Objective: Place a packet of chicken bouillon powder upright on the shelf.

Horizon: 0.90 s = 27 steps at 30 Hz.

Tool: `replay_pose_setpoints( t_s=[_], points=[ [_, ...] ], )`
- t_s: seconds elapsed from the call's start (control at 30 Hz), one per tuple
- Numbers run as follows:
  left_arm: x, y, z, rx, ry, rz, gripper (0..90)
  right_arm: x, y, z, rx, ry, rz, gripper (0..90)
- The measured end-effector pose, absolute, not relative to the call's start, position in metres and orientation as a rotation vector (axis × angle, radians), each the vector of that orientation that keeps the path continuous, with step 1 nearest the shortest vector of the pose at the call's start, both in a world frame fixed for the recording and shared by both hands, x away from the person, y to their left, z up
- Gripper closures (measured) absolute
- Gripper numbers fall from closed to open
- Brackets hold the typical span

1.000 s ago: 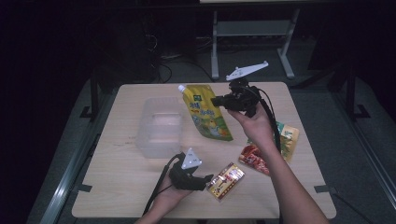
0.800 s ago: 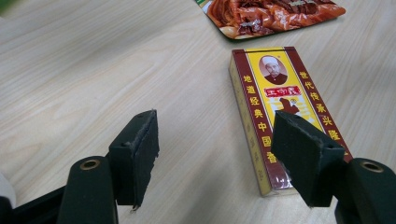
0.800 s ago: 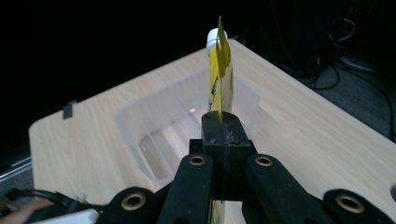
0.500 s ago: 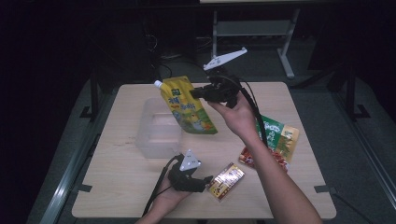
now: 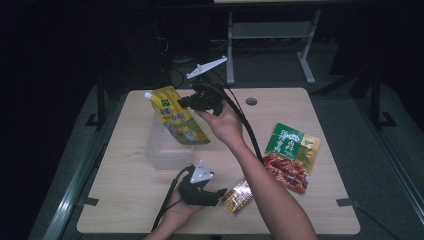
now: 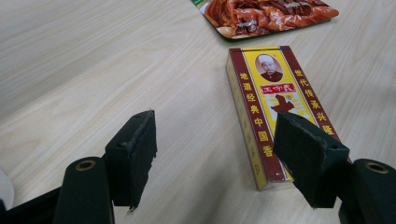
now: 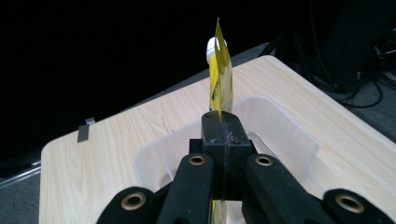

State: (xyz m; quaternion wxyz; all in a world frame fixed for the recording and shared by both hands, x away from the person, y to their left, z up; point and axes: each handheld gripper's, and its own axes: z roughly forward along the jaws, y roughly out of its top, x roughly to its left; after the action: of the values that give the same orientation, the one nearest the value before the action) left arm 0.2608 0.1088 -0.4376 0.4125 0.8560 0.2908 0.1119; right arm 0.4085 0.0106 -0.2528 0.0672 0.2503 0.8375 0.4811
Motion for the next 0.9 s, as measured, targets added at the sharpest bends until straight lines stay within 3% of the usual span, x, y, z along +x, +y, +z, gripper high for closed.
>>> replay_pose_setpoints(
  t_s=[0.5, 0.9],
  points=[
    [0.264, 0.114, -0.436, 2.144, 0.733, 0.291, 29.9, 0.418, 0.061, -0.29, 0.769, 2.511, 1.504, 90.0],
    [0.263, 0.112, -0.438, 2.149, 0.735, 0.281, 29.9, 0.413, 0.052, -0.316, 0.81, 2.467, 1.502, 90.0]
  ],
)
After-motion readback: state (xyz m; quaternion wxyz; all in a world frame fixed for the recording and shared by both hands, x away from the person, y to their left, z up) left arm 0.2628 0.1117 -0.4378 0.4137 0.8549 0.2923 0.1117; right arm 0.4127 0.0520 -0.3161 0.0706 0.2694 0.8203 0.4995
